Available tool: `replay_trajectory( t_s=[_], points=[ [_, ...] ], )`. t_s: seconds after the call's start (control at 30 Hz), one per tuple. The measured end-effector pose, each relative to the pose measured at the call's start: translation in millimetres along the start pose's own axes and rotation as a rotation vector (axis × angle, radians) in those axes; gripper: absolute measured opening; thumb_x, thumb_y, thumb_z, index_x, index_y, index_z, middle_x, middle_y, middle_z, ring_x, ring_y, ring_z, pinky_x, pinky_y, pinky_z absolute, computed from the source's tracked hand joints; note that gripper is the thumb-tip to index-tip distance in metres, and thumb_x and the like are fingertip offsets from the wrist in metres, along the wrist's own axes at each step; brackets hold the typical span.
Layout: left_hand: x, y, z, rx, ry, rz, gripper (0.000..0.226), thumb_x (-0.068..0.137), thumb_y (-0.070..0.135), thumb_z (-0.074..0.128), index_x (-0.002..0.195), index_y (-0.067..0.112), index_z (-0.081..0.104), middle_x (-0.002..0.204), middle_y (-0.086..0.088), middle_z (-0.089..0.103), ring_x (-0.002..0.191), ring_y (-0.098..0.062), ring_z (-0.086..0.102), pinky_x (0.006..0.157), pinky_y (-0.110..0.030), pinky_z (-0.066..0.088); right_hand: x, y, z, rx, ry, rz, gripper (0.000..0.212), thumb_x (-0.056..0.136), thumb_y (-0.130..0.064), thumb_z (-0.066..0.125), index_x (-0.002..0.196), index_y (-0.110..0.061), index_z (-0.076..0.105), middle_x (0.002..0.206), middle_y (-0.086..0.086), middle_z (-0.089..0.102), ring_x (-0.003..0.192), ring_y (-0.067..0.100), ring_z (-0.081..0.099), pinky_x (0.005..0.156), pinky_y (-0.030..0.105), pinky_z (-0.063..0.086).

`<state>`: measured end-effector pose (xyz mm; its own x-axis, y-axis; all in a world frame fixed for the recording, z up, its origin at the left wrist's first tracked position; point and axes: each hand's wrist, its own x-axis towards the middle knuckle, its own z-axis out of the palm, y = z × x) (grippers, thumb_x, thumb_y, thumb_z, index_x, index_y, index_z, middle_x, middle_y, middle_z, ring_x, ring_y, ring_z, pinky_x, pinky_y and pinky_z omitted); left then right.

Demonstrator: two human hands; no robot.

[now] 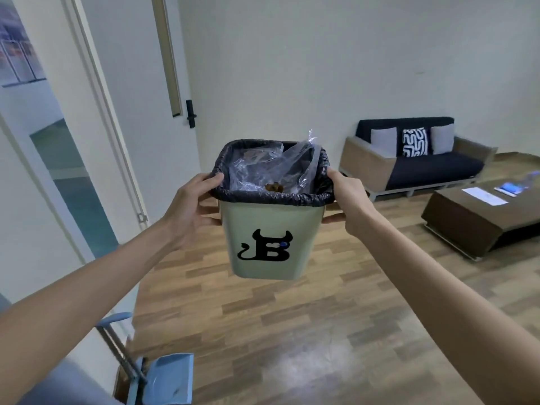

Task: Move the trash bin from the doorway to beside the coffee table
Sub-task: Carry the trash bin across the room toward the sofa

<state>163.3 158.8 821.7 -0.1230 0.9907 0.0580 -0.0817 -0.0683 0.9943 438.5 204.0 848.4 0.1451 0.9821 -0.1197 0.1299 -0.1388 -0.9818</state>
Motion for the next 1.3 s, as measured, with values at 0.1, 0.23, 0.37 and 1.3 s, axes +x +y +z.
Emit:
replay_trajectory(
  t_s=[0.1,0.23,0.37,1.3],
  points=[
    [18,9,27,-0.009,-0.052,0.004,0.035,0.094,0.042,0.066,0.119,0.017,0.069,0.089,0.001,0.075,0.081,-0.025,0.071,0.086,-0.059,0.06,4,-11,-28,-0.002,0.017,-0.002,0.047,0.107,-0.047,0.047,0.122,-0.012,0.075,0.117,0.009,0.078,0.09,0.026,0.07,0.09,0.052,0.062],
    [45,11,59,-0.03,-0.128,0.0,0.025,0.095,0.036,0.064,0.112,0.018,0.07,0.079,0.005,0.076,0.072,-0.022,0.071,0.08,-0.053,0.061,19,-19,-59,-0.004,0.069,0.012,0.048,0.107,-0.048,0.047,0.124,-0.011,0.073,0.117,0.01,0.077,0.088,0.027,0.069,0.082,0.048,0.062],
    [85,12,87,-0.039,-0.206,-0.013,0.025,0.093,0.038,0.066,0.109,0.02,0.071,0.087,0.003,0.076,0.086,-0.033,0.069,0.085,-0.058,0.06,48,-23,-81,-0.003,0.134,0.03,0.048,0.106,-0.048,0.048,0.126,-0.012,0.073,0.12,0.015,0.078,0.086,0.028,0.071,0.082,0.05,0.064],
    [427,-42,365,-0.083,-0.61,-0.064,0.024,0.093,0.032,0.066,0.113,0.018,0.071,0.096,-0.001,0.071,0.078,-0.029,0.069,0.078,-0.047,0.057,339,-11,-253,0.131,0.577,0.131,0.049,0.099,-0.051,0.058,0.122,-0.011,0.077,0.116,0.012,0.08,0.087,0.033,0.076,0.075,0.053,0.066]
  ],
)
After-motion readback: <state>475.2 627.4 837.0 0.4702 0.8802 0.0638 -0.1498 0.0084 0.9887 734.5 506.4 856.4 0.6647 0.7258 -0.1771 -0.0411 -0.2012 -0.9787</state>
